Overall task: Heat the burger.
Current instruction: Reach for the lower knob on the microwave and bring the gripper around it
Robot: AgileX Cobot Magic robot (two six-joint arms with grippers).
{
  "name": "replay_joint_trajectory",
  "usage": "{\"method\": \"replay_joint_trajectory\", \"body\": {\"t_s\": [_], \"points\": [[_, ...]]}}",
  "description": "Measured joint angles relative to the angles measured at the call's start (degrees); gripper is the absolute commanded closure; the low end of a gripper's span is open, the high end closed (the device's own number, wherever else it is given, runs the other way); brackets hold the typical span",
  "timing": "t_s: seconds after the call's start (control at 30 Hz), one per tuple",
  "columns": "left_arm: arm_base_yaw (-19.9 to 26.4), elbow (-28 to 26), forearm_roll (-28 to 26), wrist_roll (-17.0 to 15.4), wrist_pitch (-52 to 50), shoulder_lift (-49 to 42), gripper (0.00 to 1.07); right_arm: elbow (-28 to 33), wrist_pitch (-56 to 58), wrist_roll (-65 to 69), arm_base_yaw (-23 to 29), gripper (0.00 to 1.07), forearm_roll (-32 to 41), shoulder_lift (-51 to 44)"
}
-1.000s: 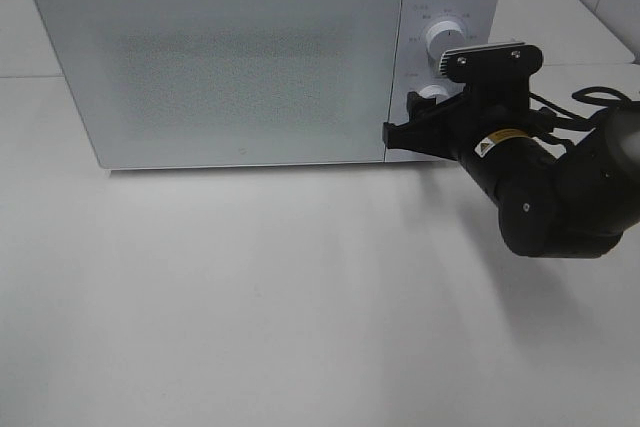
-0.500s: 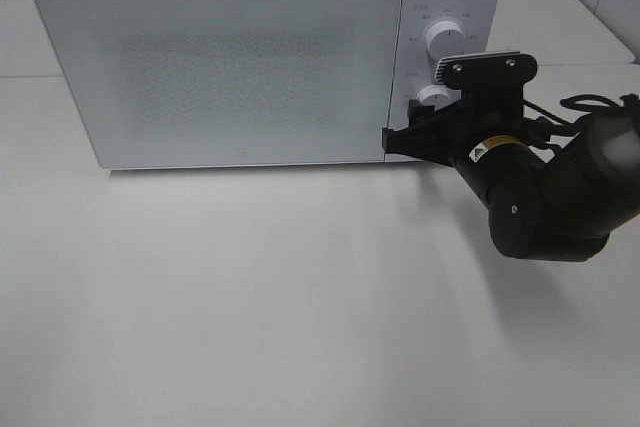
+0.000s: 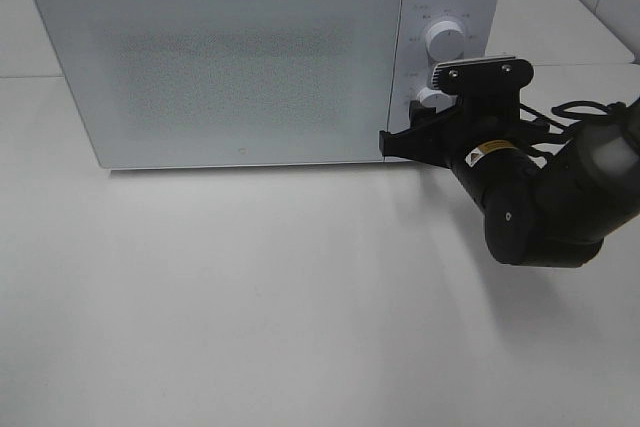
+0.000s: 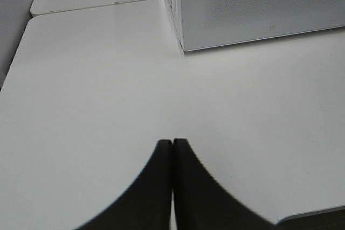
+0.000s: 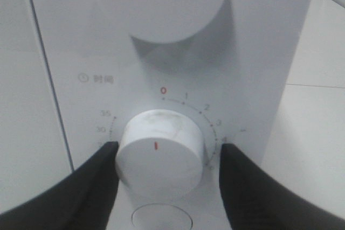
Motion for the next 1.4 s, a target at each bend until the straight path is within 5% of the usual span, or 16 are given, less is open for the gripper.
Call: {"method": "replay_joint_trajectory", "body": {"t_s": [1.4], "points": [[0.00, 0.00, 0.00, 0.00, 0.00, 0.00, 1.06, 0.00, 0.00, 0.00, 0.00, 0.45, 0.00, 0.00]]}}
